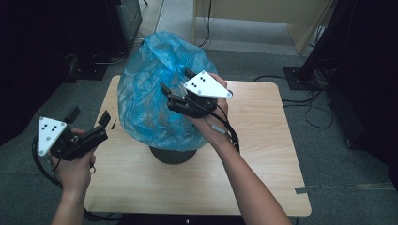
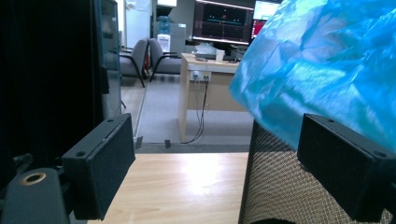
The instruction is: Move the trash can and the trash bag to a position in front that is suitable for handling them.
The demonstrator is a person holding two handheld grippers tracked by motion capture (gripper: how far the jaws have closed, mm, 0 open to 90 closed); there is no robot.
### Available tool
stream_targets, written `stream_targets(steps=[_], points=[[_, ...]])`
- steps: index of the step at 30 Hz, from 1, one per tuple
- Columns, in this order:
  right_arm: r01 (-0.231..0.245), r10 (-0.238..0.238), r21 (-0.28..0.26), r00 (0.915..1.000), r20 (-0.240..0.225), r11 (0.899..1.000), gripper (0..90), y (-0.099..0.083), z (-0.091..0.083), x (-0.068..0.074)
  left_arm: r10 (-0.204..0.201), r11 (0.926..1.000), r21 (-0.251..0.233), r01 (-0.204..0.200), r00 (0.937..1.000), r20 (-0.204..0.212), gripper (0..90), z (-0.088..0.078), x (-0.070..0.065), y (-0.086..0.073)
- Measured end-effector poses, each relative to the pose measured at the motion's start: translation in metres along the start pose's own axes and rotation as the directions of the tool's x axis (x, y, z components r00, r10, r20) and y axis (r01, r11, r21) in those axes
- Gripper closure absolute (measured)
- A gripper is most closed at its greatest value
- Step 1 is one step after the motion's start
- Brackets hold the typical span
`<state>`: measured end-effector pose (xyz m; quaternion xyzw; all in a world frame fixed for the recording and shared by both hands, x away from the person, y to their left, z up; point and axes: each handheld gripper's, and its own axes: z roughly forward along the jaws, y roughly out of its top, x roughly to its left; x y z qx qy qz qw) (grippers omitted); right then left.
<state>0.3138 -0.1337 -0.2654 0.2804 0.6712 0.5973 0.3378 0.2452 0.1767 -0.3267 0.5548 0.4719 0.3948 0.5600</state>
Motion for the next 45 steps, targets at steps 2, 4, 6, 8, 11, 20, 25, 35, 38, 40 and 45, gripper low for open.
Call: stream_targets(steps=[2, 4, 6, 8, 11, 20, 25, 35, 38, 40, 45], points=[[0.0, 0.0, 0.0, 1.0, -0.002, 1.0, 28.9, 0.0, 0.0, 0.0, 0.001, 1.0, -0.005, -0.001, 1.0, 0.007, 11.8, 0.004, -0.004, 0.003], [0.002, -0.002, 0.001, 1.0, -0.004, 1.0, 28.9, 0.0, 0.0, 0.0, 0.0, 1.0, -0.003, 0.0, 0.9998, 0.018, 11.8, 0.008, -0.008, 0.004], [0.0, 0.0, 0.003, 1.0, -0.005, 1.0, 28.9, 0.0, 0.0, 0.0, -0.001, 1.0, -0.002, 0.001, 0.9997, 0.026, 11.9, 0.011, -0.011, 0.005], [0.002, -0.002, 0.003, 1.0, -0.005, 1.0, 28.9, 0.0, 0.0, 0.0, 0.007, 0.9999, 0.008, -0.007, 0.9998, 0.016, 14.1, 0.02, -0.012, 0.002], [0.005, -0.005, 0.003, 1.0, -0.008, 1.0, 28.9, 0.0, 0.0, 0.0, 0.009, 0.9999, 0.014, -0.009, 0.9998, -0.016, 14.8, 0.031, -0.009, -0.002], [0.016, -0.016, 0.003, 0.9998, -0.011, 1.0, 28.9, 0.0, 0.0, 0.001, -0.04, 0.9953, 0.084, 0.048, 0.9948, -0.093, 14.8, 0.1, 0.012, -0.033], [0.012, -0.012, 0.001, 0.9998, -0.013, 1.0, 29.0, 0.0, 0.0, 0.0, -0.025, 0.9895, 0.14, 0.037, 0.9958, -0.088, 14.8, 0.132, 0.016, -0.05], [0.014, -0.014, -0.009, 0.9997, -0.018, 1.0, 29.7, -0.003, -0.006, 0.002, -0.079, 0.9634, 0.256, 0.079, 0.9968, -0.01, 16.0, 0.159, 0.015, -0.078], [0.022, -0.022, -0.008, 0.9996, -0.015, 1.0, 30.0, -0.004, -0.009, 0.002, -0.074, 0.9665, 0.248, 0.067, 0.9971, 0.019, 15.9, 0.153, 0.012, -0.079], [0.022, -0.022, -0.012, 0.9997, -0.015, 1.0, 30.8, -0.007, -0.013, 0.002, -0.063, 0.967, 0.25, 0.052, 0.9972, 0.04, 15.9, 0.15, 0.009, -0.08], [0.007, -0.008, -0.049, 0.9999, -0.014, 0.999, 32.0, -0.01, -0.029, -0.002, -0.057, 0.9652, 0.26, 0.031, 0.9939, 0.094, 15.9, 0.143, 0.0, -0.082]])
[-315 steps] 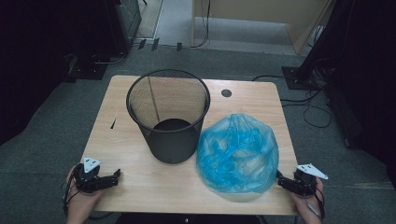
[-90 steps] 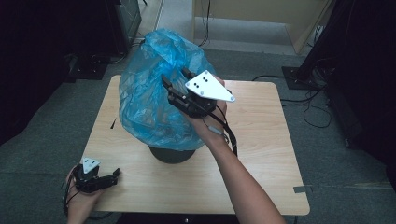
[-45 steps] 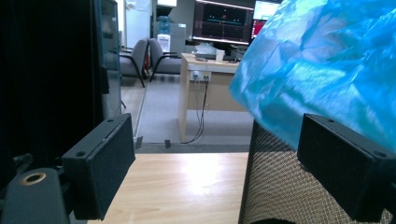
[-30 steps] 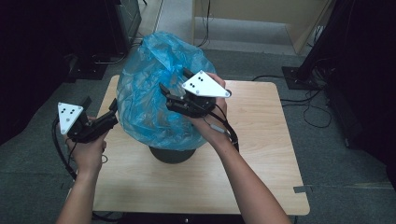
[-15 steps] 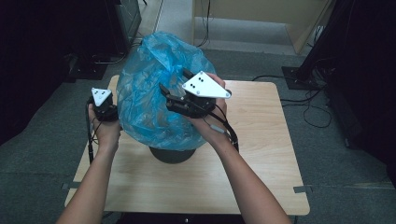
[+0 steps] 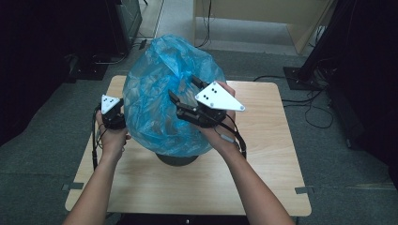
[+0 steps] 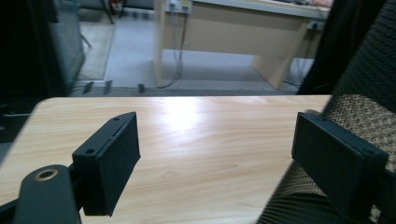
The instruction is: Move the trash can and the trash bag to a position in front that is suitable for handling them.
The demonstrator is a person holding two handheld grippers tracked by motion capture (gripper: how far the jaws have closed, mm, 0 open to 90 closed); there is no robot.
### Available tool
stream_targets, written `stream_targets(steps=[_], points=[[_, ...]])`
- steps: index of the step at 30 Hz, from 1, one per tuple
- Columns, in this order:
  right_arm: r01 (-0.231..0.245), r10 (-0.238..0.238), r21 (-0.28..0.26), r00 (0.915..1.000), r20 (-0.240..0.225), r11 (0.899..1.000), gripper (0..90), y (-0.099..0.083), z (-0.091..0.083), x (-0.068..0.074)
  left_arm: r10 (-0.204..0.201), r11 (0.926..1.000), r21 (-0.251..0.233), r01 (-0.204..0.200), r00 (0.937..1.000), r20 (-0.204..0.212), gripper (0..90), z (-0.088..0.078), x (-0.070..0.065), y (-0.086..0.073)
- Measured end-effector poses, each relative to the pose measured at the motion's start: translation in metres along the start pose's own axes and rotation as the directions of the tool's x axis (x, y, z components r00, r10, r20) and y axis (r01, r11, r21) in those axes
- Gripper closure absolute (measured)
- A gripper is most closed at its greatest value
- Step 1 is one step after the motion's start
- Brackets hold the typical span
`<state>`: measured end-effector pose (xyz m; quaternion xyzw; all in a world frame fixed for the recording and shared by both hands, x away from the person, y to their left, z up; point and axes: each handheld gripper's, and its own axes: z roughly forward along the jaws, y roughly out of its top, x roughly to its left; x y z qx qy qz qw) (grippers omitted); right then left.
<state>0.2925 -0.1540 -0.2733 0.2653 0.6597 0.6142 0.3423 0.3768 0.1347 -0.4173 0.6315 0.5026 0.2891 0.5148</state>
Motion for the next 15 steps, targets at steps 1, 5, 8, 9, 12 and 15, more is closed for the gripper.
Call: stream_targets(steps=[1, 5, 8, 9, 12, 15], points=[[0.0, 0.0, 0.0, 1.0, 0.0, 1.0, 32.0, 0.0, 0.0, 0.0, 0.0, 1.0, 0.004, 0.0, 1.0, 0.01, 15.9, 0.0, -0.002, -0.001], [0.007, -0.007, 0.005, 1.0, 0.002, 1.0, 31.7, 0.0, -0.008, 0.0, 0.036, 0.9992, -0.015, -0.036, 0.9993, -0.005, 15.8, 0.0, -0.01, -0.004], [0.02, -0.02, 0.005, 0.9998, -0.006, 1.0, 31.2, 0.001, -0.01, -0.001, -0.012, 0.9999, 0.012, 0.012, 0.9979, -0.064, 15.8, 0.016, -0.003, -0.001], [0.029, -0.029, 0.011, 0.9996, -0.001, 1.0, 31.1, 0.001, -0.01, 0.0, -0.019, 0.9997, 0.017, 0.02, 0.9975, -0.068, 15.8, 0.02, -0.001, 0.0], [0.046, -0.045, 0.022, 0.9989, -0.007, 0.999, 30.8, 0.001, -0.007, 0.001, -0.014, 0.9991, 0.038, 0.016, 0.9982, -0.058, 15.8, 0.028, -0.001, 0.001], [0.073, -0.073, 0.012, 0.9971, -0.02, 0.997, 30.0, 0.0, -0.005, 0.004, -0.014, 0.9993, 0.034, 0.016, 0.9985, -0.053, 15.8, 0.028, -0.003, 0.002]])
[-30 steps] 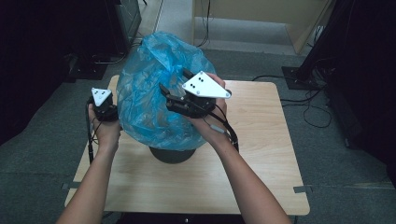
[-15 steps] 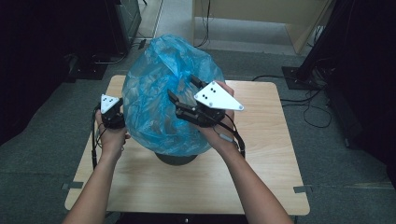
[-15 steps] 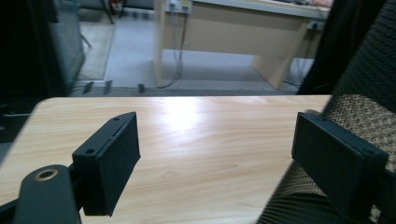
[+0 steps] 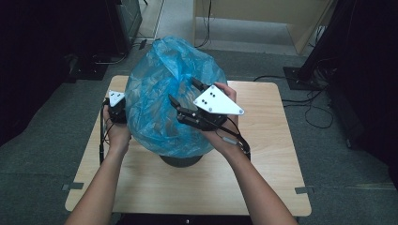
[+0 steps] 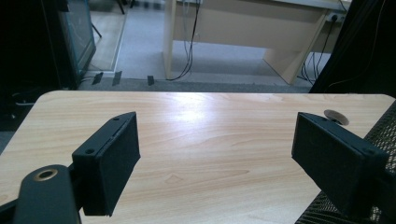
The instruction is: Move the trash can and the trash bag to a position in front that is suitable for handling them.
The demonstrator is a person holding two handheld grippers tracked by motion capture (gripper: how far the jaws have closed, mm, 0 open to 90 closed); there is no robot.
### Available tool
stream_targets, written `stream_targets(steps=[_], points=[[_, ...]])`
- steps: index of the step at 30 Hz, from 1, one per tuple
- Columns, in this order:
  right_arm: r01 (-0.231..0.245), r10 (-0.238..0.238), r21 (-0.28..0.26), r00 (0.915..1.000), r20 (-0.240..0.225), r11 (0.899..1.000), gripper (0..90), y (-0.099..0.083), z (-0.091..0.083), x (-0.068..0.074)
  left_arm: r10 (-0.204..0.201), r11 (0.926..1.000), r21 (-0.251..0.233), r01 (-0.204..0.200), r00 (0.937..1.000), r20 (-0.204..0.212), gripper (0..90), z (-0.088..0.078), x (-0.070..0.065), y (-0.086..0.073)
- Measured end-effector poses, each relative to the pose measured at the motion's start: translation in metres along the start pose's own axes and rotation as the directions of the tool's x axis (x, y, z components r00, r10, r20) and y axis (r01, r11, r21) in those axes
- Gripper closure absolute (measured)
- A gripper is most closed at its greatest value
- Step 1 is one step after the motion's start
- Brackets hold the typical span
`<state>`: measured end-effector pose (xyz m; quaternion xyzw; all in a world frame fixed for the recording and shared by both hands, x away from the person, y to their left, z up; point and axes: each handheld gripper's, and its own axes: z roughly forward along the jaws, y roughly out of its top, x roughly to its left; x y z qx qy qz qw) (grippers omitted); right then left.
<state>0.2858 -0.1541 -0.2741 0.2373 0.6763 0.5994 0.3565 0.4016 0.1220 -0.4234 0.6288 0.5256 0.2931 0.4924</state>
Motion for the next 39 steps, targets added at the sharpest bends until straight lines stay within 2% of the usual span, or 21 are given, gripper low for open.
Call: stream_targets(steps=[2, 6, 8, 10, 12, 15, 23, 29, 32, 34, 36, 39], points=[[0.022, -0.022, -0.023, 0.9997, -0.005, 0.999, 30.4, -0.001, -0.003, 0.003, -0.002, 1.0, -0.005, 0.002, 0.9998, 0.019, 15.8, -0.002, -0.002, -0.001], [0.084, -0.081, -0.077, 0.9959, 0.041, 0.994, 32.3, -0.003, -0.01, 0.011, -0.006, 1.0, -0.003, 0.006, 0.9994, 0.033, 15.9, -0.004, -0.005, -0.006], [0.073, -0.07, -0.106, 0.997, 0.031, 0.992, 32.4, -0.003, -0.013, 0.012, -0.012, 0.9999, -0.001, 0.012, 0.999, 0.043, 15.9, -0.005, -0.006, -0.008], [0.07, -0.069, -0.092, 0.9975, 0.017, 0.993, 32.4, -0.003, -0.014, 0.012, -0.012, 0.9999, -0.004, 0.012, 0.9985, 0.053, 15.9, -0.006, -0.008, -0.009], [0.091, -0.089, -0.071, 0.9956, 0.029, 0.993, 32.6, -0.004, -0.014, 0.012, -0.007, 1.0, -0.002, 0.007, 0.9982, 0.059, 15.9, -0.008, -0.01, -0.01], [0.11, -0.107, -0.074, 0.9931, 0.047, 0.991, 32.8, -0.005, -0.019, 0.011, 0.016, 0.9999, -0.008, -0.016, 0.9975, 0.069, 15.9, -0.012, -0.014, -0.012], [0.054, -0.052, -0.065, 0.9979, 0.039, 0.996, 33.6, -0.008, -0.037, -0.004, 0.034, 0.9989, -0.036, -0.03, 0.9936, 0.107, 15.9, -0.031, -0.03, -0.023], [0.055, -0.055, -0.043, 0.9985, -0.003, 0.998, 33.9, -0.009, -0.051, -0.013, 0.06, 0.9973, -0.05, -0.054, 0.9894, 0.132, 15.9, -0.046, -0.045, -0.031], [0.06, -0.061, -0.046, 0.998, -0.016, 0.997, 33.9, -0.011, -0.061, -0.022, 0.07, 0.9959, -0.067, -0.061, 0.9887, 0.133, 15.9, -0.055, -0.055, -0.037], [0.057, -0.058, -0.051, 0.998, -0.024, 0.997, 33.9, -0.012, -0.064, -0.025, 0.088, 0.9934, -0.082, -0.079, 0.9906, 0.105, 16.0, -0.062, -0.063, -0.041], [0.051, -0.053, -0.057, 0.9979, -0.036, 0.997, 33.9, -0.013, -0.069, -0.032, 0.095, 0.9923, -0.089, -0.086, 0.9907, 0.098, 16.0, -0.068, -0.069, -0.045], [0.043, -0.047, -0.067, 0.9973, -0.056, 0.997, 33.9, -0.015, -0.075, -0.04, 0.087, 0.9928, -0.092, -0.077, 0.9899, 0.112, 15.9, -0.074, -0.075, -0.049]])
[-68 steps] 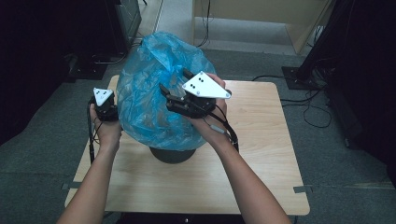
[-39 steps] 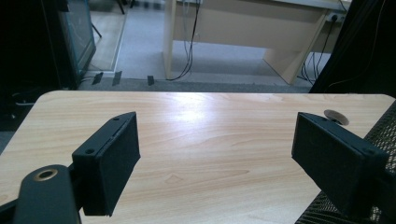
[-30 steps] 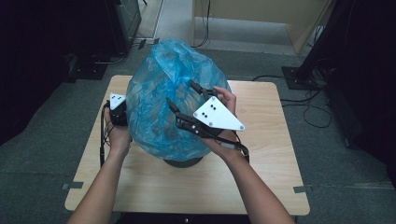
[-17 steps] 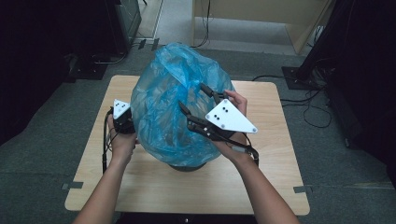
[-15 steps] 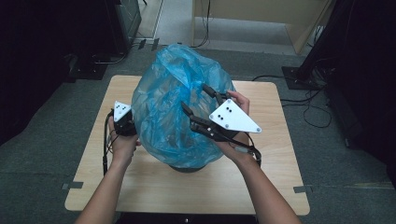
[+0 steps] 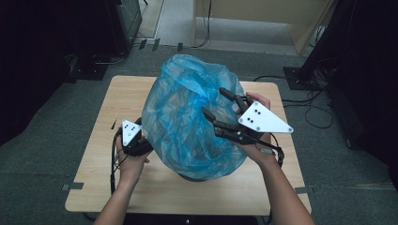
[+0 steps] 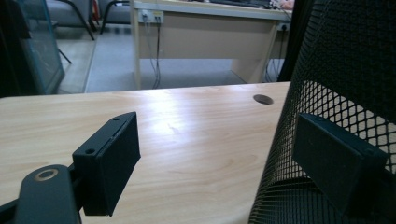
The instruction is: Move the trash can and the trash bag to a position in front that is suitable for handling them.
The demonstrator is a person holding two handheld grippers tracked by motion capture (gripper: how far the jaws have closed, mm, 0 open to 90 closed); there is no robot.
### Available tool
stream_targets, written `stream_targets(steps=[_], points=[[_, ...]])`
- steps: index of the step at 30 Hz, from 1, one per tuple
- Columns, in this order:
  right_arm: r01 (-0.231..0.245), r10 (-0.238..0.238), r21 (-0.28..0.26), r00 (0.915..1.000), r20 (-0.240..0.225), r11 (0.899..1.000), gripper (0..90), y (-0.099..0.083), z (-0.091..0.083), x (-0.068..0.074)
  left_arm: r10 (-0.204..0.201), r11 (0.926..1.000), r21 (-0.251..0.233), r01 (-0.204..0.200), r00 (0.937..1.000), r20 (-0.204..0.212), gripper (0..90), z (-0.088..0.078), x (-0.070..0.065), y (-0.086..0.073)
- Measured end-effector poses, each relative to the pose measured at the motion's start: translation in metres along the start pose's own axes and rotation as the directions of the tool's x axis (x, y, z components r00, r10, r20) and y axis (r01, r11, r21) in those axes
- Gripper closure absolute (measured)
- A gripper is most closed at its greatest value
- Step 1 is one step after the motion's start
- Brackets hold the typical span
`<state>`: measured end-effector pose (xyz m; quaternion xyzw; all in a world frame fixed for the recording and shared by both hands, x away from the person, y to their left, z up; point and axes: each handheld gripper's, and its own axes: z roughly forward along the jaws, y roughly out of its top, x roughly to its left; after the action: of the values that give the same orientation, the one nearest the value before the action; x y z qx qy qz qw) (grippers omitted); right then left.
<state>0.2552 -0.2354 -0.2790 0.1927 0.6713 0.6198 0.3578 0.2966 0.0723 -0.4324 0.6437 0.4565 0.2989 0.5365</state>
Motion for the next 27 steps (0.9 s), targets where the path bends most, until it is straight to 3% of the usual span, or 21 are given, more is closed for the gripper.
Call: stream_targets(steps=[6, 8, 12, 18, 21, 27], points=[[-0.016, 0.016, -0.009, 0.9999, -0.001, 1.0, 31.9, -0.001, -0.006, -0.009, 0.027, 0.9996, -0.011, -0.027, 0.9995, 0.017, 15.7, -0.01, -0.005, -0.001], [-0.009, 0.008, -0.04, 0.9999, -0.009, 0.999, 28.5, 0.002, -0.008, -0.012, 0.043, 0.9991, -0.006, -0.043, 0.9991, 0.0, 15.7, -0.012, -0.002, -0.001], [0.01, -0.01, -0.054, 0.9999, 0.01, 0.998, 28.5, 0.009, -0.012, -0.015, 0.011, 0.9999, -0.004, -0.011, 0.9992, -0.039, 15.7, -0.016, 0.015, 0.0], [-0.032, 0.03, -0.061, 0.9992, -0.026, 0.998, 27.8, 0.019, -0.021, -0.022, -0.015, 0.9994, -0.033, 0.013, 0.996, -0.088, 15.8, -0.029, 0.035, 0.006], [-0.069, 0.068, -0.033, 0.9974, -0.021, 0.997, 28.4, 0.021, -0.022, -0.024, -0.025, 0.9987, -0.047, 0.02, 0.9939, -0.107, 15.8, -0.035, 0.042, 0.011], [-0.065, 0.064, -0.031, 0.9979, -0.007, 0.997, 27.1, 0.024, -0.024, -0.023, -0.035, 0.994, -0.107, 0.022, 0.9916, -0.125, 15.8, -0.051, 0.048, 0.029]])
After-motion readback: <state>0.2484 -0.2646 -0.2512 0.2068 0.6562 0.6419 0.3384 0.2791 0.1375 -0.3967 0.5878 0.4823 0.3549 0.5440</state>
